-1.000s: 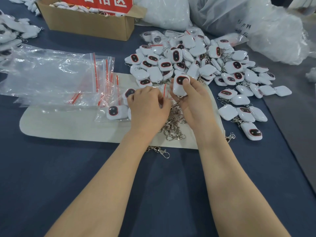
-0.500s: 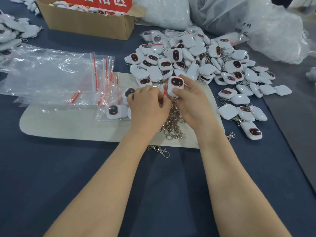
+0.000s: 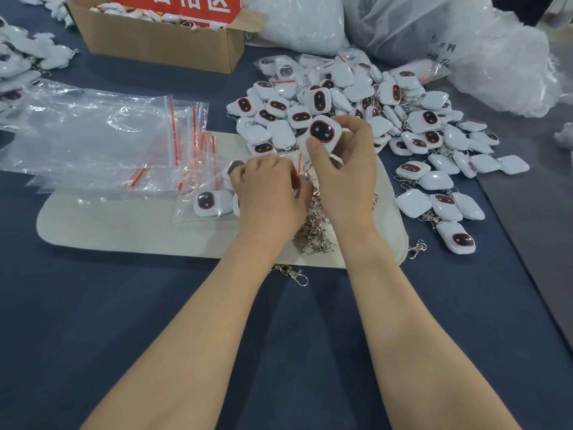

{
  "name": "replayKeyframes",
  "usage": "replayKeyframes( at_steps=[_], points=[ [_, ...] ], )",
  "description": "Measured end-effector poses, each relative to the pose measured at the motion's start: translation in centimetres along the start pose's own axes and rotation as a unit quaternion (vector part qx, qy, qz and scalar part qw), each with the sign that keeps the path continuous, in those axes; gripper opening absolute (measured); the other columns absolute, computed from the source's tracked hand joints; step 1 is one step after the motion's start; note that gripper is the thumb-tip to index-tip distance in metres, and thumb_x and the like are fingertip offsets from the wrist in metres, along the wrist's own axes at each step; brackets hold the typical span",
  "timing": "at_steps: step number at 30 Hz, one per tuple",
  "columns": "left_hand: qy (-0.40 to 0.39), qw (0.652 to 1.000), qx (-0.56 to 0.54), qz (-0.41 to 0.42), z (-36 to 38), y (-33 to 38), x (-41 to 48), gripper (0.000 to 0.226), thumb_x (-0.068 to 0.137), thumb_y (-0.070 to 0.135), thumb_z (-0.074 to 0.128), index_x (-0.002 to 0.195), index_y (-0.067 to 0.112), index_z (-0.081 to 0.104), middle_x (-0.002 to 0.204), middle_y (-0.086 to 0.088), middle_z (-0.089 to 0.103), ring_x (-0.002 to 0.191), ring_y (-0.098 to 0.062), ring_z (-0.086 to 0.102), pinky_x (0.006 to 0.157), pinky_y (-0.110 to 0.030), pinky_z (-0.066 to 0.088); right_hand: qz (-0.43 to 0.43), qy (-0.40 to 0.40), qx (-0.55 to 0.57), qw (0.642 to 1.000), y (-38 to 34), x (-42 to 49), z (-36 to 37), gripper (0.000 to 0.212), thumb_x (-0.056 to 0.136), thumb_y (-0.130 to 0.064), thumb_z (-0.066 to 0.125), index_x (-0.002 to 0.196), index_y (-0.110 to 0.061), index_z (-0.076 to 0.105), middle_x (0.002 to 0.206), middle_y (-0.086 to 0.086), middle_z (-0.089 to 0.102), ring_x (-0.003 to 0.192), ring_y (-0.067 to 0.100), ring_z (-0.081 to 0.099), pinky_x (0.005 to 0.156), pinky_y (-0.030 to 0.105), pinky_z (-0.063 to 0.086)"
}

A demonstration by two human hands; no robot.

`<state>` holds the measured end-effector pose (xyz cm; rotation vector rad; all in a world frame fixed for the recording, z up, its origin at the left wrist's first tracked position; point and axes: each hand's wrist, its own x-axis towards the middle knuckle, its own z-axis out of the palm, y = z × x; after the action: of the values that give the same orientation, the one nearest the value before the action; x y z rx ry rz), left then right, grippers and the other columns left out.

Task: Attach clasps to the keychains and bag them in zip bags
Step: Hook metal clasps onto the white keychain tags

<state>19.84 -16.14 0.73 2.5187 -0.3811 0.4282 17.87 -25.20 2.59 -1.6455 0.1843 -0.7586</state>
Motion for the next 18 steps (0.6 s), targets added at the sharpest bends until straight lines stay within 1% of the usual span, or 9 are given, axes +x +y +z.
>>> replayKeyframes(
  at_steps=[2, 3, 5, 6, 9, 11, 15, 18],
  points=[
    [0.004, 1.0, -0.008, -0.004, 0.02, 0.05, -0.05, 0.021, 0.089, 0.033, 0.049, 0.073, 0.02, 0.053, 0.085, 0.007, 0.049, 0.101, -0.022, 0.048, 0.092, -0.034, 0.021, 0.008, 0.03, -0.024, 0.999, 0.2, -0.04, 0.01, 0.031, 0.086, -0.015, 0.069, 0.104, -0.026, 0.047, 0.076, -0.013, 0.057, 0.06, -0.003, 0.052, 0.062, 0.013, 0.043],
    [0.01, 1.0, -0.021, -0.006, 0.0, 0.1, -0.08, 0.021, 0.089, 0.032, 0.05, 0.072, 0.02, 0.052, 0.086, 0.007, 0.05, 0.1, -0.022, 0.049, 0.091, -0.033, 0.021, 0.025, 0.036, -0.023, 0.999, 0.26, -0.1, 0.05, 0.033, 0.086, -0.016, 0.07, 0.105, -0.024, 0.044, 0.074, -0.009, 0.055, 0.057, 0.0, 0.052, 0.06, 0.016, 0.045],
    [0.03, 0.997, -0.065, -0.016, -0.1, 0.18, -0.13, 0.019, 0.088, 0.027, 0.051, 0.072, 0.018, 0.053, 0.089, 0.005, 0.055, 0.101, -0.021, 0.049, 0.089, -0.03, 0.02, 0.073, 0.026, -0.019, 0.997, 0.49, -0.18, 0.25, 0.036, 0.086, -0.017, 0.07, 0.103, -0.023, 0.039, 0.076, -0.001, 0.058, 0.06, 0.011, 0.06, 0.062, 0.026, 0.05],
    [0.041, 0.995, -0.09, -0.023, -0.18, 0.2, -0.15, 0.018, 0.088, 0.024, 0.051, 0.072, 0.017, 0.054, 0.093, 0.004, 0.058, 0.102, -0.02, 0.049, 0.089, -0.029, 0.019, 0.097, 0.014, -0.022, 0.995, 0.58, -0.19, 0.31, 0.035, 0.086, -0.018, 0.07, 0.101, -0.023, 0.039, 0.075, 0.0, 0.06, 0.061, 0.013, 0.062, 0.062, 0.028, 0.05],
    [0.069, 0.987, -0.139, -0.033, -0.39, 0.27, -0.14, 0.015, 0.087, 0.02, 0.054, 0.072, 0.016, 0.053, 0.107, 0.002, 0.061, 0.108, -0.019, 0.049, 0.093, -0.03, 0.021, 0.156, -0.023, -0.001, 0.988, 0.62, 0.04, 0.1, 0.03, 0.085, -0.022, 0.072, 0.095, -0.022, 0.043, 0.067, -0.003, 0.063, 0.051, 0.005, 0.061, 0.052, 0.019, 0.046],
    [0.086, 0.983, -0.158, -0.03, -0.5, 0.39, -0.17, 0.013, 0.087, 0.019, 0.054, 0.074, 0.018, 0.052, 0.112, 0.003, 0.061, 0.111, -0.017, 0.049, 0.094, -0.028, 0.02, 0.175, -0.033, 0.028, 0.984, 0.61, 0.36, -0.21, 0.029, 0.085, -0.023, 0.072, 0.095, -0.019, 0.046, 0.067, -0.001, 0.066, 0.049, 0.003, 0.061, 0.049, 0.018, 0.047],
    [0.103, 0.979, -0.172, -0.027, -0.55, 0.57, -0.25, 0.014, 0.089, 0.019, 0.054, 0.076, 0.021, 0.05, 0.111, 0.003, 0.061, 0.11, -0.017, 0.051, 0.092, -0.026, 0.02, 0.193, -0.009, 0.044, 0.98, 0.77, 0.53, -0.39, 0.03, 0.085, -0.02, 0.072, 0.097, -0.019, 0.045, 0.067, 0.001, 0.064, 0.05, 0.005, 0.062, 0.055, 0.023, 0.053],
    [0.1, 0.979, -0.172, -0.037, -0.62, 0.48, -0.21, 0.017, 0.091, 0.022, 0.054, 0.074, 0.022, 0.05, 0.11, 0.004, 0.06, 0.106, -0.018, 0.052, 0.094, -0.029, 0.021, 0.204, 0.028, 0.07, 0.976, 0.65, 0.7, -0.68, 0.029, 0.085, -0.017, 0.072, 0.099, -0.016, 0.046, 0.068, 0.003, 0.064, 0.05, 0.007, 0.063, 0.056, 0.022, 0.052]
  ],
)
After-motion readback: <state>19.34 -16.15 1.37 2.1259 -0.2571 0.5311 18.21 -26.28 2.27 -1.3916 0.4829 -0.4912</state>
